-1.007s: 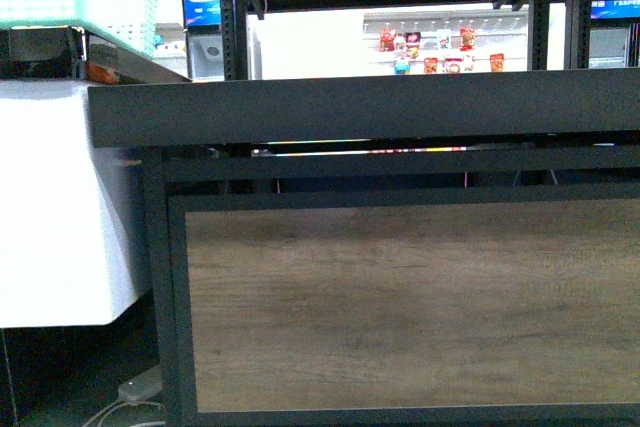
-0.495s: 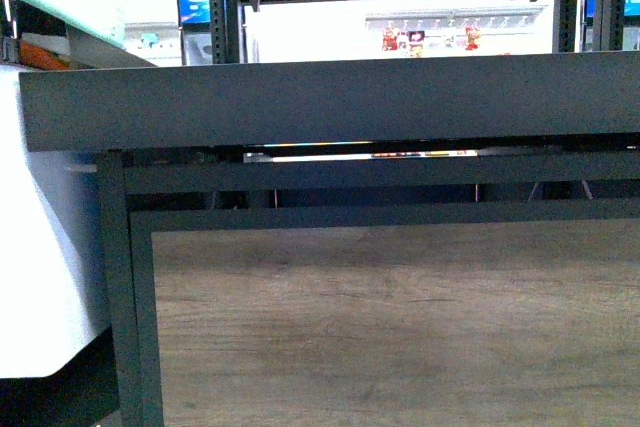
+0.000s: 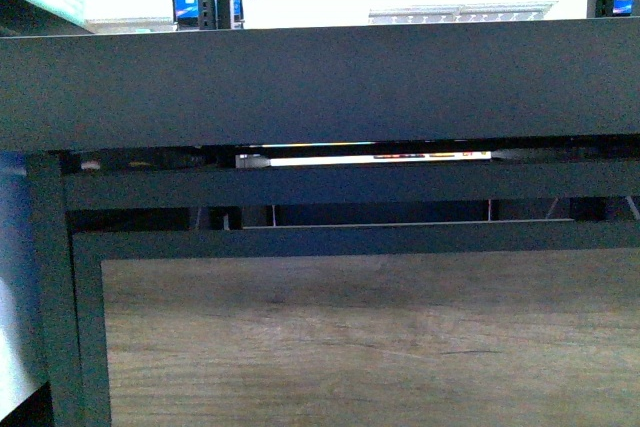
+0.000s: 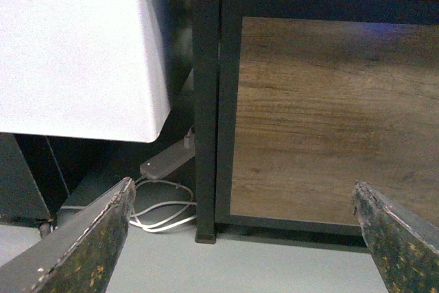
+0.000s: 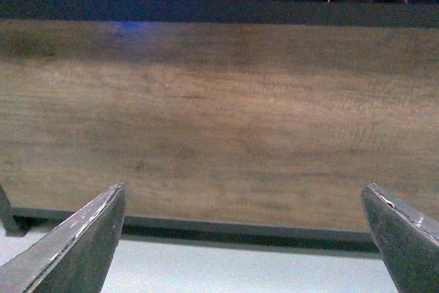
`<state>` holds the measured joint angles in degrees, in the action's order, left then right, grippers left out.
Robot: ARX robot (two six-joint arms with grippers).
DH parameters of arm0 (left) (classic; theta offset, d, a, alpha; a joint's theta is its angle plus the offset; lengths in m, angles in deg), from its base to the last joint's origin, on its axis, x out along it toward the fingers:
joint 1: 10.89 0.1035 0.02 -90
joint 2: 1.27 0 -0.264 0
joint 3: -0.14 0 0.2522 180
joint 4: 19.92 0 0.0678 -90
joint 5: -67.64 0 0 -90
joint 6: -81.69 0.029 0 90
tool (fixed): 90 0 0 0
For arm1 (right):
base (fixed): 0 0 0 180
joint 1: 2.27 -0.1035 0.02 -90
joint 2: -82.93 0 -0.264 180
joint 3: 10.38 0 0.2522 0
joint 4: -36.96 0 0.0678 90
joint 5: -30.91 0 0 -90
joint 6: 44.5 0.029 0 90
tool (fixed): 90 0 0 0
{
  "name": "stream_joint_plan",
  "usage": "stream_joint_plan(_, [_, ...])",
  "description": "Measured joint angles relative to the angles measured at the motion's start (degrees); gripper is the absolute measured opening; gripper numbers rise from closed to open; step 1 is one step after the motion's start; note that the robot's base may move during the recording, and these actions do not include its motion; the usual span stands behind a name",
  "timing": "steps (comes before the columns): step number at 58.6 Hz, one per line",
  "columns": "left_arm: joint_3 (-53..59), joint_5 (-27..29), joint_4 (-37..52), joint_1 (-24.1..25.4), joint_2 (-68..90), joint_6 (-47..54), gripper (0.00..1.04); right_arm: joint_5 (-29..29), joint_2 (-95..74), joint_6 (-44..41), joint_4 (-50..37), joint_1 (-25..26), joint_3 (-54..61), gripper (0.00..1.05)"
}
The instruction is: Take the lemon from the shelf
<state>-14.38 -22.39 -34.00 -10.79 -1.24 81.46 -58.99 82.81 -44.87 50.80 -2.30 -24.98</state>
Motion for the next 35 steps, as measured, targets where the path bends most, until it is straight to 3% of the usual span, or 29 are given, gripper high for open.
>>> stream_joint_plan(35, [0.0,0.07,0.0,0.0,0.0,-0.02,0.97,-0.09,-0.04,-0.02,0.0,0.0,0.0,1.02])
